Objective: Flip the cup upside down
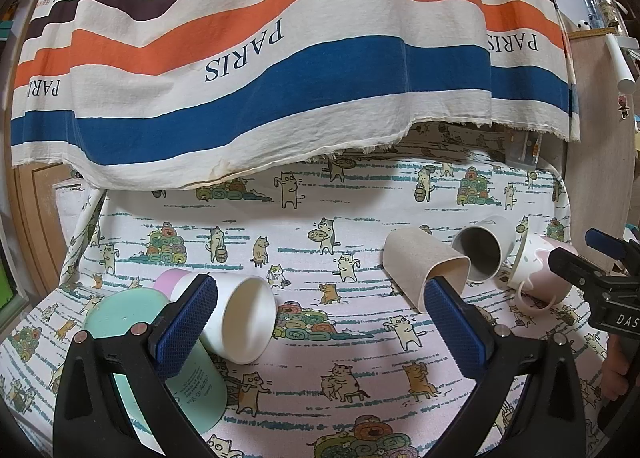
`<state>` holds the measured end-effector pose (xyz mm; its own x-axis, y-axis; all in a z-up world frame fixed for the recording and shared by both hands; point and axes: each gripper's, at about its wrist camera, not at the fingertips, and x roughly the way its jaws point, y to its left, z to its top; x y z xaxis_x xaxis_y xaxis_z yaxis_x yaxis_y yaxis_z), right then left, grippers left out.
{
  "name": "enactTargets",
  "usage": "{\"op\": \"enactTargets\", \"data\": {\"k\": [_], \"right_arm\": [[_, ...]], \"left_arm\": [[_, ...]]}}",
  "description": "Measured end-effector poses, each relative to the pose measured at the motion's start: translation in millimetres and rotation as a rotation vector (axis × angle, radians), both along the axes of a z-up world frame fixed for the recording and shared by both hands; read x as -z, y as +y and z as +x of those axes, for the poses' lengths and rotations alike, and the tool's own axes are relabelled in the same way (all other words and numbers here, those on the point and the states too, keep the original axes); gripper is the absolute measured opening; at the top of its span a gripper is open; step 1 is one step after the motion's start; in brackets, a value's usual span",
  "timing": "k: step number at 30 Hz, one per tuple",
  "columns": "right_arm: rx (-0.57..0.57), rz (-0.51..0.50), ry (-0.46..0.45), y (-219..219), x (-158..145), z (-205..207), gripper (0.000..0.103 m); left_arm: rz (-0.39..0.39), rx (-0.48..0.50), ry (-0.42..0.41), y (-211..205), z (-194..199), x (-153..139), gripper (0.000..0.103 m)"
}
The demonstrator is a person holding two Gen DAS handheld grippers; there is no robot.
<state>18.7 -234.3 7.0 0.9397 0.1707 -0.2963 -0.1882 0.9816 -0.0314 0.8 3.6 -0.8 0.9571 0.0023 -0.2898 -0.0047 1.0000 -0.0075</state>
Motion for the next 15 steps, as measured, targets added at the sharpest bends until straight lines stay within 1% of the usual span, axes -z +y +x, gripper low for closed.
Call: {"op": "enactTargets", "data": {"k": [15], "right_arm": [[-0.003, -0.001, -0.001, -0.6, -0.4, -0.8, 0.102]], "left_arm": [[0.000, -0.002, 0.000, 0.8, -0.1, 0.3, 0.103]]}}
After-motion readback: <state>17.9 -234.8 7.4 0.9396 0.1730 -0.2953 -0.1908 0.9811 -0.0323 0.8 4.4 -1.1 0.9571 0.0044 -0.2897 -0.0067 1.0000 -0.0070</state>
